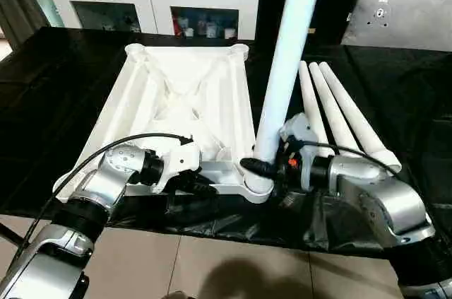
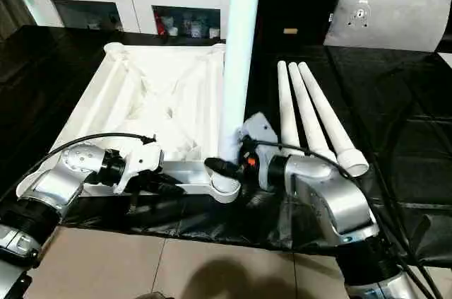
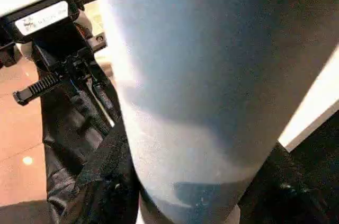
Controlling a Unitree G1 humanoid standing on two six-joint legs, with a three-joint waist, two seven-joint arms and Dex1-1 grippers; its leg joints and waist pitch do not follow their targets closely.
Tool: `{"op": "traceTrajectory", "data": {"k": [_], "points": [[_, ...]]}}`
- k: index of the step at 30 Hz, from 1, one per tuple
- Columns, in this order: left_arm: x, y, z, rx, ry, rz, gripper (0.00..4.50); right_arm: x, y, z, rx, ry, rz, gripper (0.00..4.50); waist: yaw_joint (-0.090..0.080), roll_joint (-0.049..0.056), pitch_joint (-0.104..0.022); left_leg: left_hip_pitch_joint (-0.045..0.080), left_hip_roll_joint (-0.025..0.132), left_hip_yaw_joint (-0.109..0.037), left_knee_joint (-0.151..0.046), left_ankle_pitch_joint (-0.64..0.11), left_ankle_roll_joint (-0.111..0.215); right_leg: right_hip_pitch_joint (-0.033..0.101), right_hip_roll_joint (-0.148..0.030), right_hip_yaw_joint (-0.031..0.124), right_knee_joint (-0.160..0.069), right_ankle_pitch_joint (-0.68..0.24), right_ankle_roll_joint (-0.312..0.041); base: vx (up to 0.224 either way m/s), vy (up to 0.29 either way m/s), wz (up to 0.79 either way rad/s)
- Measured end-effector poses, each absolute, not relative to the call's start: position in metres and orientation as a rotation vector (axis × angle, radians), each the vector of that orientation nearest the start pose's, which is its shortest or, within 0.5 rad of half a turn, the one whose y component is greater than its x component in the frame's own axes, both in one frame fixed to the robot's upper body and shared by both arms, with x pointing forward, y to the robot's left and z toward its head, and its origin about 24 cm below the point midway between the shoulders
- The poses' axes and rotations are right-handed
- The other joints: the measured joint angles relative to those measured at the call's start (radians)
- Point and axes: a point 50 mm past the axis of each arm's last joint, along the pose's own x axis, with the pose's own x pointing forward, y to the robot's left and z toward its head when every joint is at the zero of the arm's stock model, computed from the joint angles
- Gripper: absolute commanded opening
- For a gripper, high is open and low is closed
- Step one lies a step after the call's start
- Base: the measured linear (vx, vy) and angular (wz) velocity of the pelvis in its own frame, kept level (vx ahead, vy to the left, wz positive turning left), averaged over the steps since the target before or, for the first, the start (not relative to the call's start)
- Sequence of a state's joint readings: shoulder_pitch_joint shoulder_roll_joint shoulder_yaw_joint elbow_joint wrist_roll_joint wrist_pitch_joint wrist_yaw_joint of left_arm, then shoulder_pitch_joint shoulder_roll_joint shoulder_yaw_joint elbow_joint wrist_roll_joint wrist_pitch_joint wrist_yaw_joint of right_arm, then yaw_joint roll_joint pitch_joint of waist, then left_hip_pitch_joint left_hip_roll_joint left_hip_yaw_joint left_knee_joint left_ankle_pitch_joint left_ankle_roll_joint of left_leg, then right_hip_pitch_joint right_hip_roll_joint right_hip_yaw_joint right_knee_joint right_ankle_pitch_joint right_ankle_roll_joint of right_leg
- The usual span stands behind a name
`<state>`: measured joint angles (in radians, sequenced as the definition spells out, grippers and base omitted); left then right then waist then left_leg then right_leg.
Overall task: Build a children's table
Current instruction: Insert table leg to table base
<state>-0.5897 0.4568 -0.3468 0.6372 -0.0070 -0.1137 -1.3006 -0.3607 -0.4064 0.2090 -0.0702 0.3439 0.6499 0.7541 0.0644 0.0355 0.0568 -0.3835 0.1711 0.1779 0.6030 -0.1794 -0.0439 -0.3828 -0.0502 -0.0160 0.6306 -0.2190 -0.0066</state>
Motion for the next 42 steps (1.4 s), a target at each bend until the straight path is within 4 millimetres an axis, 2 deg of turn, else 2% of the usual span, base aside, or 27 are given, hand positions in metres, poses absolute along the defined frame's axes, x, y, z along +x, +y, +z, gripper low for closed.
{"op": "traceTrajectory", "data": {"k": [12, 20, 25, 29, 32, 42], "points": [[0.309, 0.151, 0.052, 0.53, 0.398, -1.462, 0.0, 0.284, -0.122, 0.086, -0.04, 0.368, 1.003, 1.91, -0.002, 0.0, 0.0, 0.0, 0.0, 0.0, 0.0, 0.0, 0.0, 0.0, 0.0, 0.0, 0.0, 0.0, 0.0, 0.0, 0.0, 0.0], [0.309, 0.149, 0.052, 0.506, 0.408, -1.455, 0.0, 0.284, -0.132, 0.072, 0.17, 0.351, 0.936, 1.91, -0.001, 0.001, -0.001, 0.0, 0.0, 0.001, 0.0, 0.0, 0.0, 0.0, -0.001, 0.0, 0.0, 0.0, 0.0, 0.0, 0.0, 0.0], [0.309, 0.147, 0.051, 0.49, 0.416, -1.454, 0.0, 0.279, -0.138, 0.065, 0.205, 0.32, 0.91, 1.91, 0.001, 0.005, -0.003, 0.0, -0.001, 0.002, 0.0, 0.0, 0.0, 0.0, -0.002, 0.0, 0.0, 0.0, 0.0, 0.0, 0.0, 0.0], [0.309, 0.145, 0.05, 0.485, 0.416, -1.451, 0.0, 0.274, -0.14, 0.061, 0.197, 0.29, 0.899, 1.91, 0.002, 0.006, -0.004, 0.0, -0.001, 0.002, 0.0, 0.0, 0.0, 0.001, -0.003, 0.0, -0.001, 0.0, 0.0, 0.0, 0.0, 0.0], [0.309, 0.145, 0.049, 0.478, 0.418, -1.445, 0.0, 0.268, -0.14, 0.06, 0.124, 0.257, 0.893, 1.91, 0.001, 0.009, -0.006, 0.0, -0.002, 0.002, 0.0, 0.0, 0.0, 0.001, -0.004, 0.0, -0.001, 0.0, 0.0, 0.0, 0.0, 0.0], [0.31, 0.144, 0.047, 0.467, 0.425, -1.432, 0.0, 0.267, -0.133, 0.059, -0.025, 0.212, 0.917, 1.91, -0.007, 0.012, -0.008, 0.001, -0.003, 0.002, 0.0, 0.0, 0.001, 0.003, -0.005, 0.0, -0.001, 0.0, 0.0, 0.0, 0.0, 0.0]]}}
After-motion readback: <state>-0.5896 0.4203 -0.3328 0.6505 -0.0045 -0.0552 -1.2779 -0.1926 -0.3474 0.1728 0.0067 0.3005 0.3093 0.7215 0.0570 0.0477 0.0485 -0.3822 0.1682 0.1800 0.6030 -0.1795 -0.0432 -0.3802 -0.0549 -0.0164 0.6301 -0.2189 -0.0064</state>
